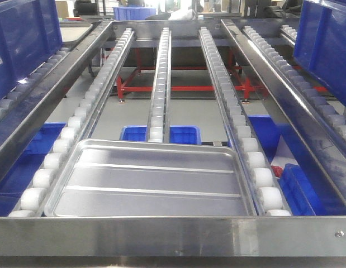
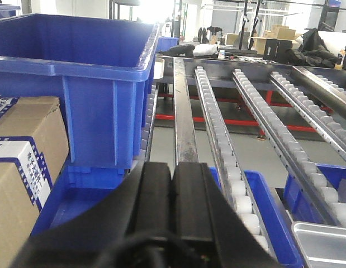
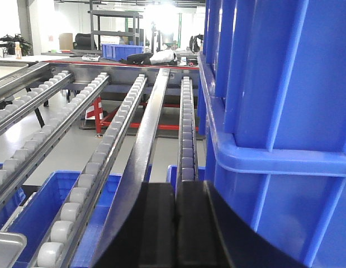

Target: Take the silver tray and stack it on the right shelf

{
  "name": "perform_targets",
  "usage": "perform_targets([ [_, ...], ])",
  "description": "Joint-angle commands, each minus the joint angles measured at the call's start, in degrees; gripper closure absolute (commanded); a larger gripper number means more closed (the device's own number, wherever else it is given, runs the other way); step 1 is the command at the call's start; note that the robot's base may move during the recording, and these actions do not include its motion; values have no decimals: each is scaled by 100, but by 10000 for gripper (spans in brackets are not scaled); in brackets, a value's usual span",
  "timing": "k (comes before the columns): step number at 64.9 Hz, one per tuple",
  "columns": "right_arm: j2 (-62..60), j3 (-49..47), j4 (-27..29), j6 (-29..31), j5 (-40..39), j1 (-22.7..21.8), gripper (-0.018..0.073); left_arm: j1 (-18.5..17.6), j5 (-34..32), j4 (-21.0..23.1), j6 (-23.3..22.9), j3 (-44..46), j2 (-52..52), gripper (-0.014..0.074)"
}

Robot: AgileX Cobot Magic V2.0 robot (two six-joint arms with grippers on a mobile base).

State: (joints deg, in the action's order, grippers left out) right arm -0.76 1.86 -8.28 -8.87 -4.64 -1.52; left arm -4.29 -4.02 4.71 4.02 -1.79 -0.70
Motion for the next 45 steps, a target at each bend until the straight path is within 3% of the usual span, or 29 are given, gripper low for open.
perform_targets([
  [1, -93, -17, -32, 49, -498, -5, 501, -44, -509, 6, -38, -146, -55, 696],
  [45, -93, -17, -32, 60, -550, -5, 501, -44, -521, 34, -38, -146, -55, 696],
])
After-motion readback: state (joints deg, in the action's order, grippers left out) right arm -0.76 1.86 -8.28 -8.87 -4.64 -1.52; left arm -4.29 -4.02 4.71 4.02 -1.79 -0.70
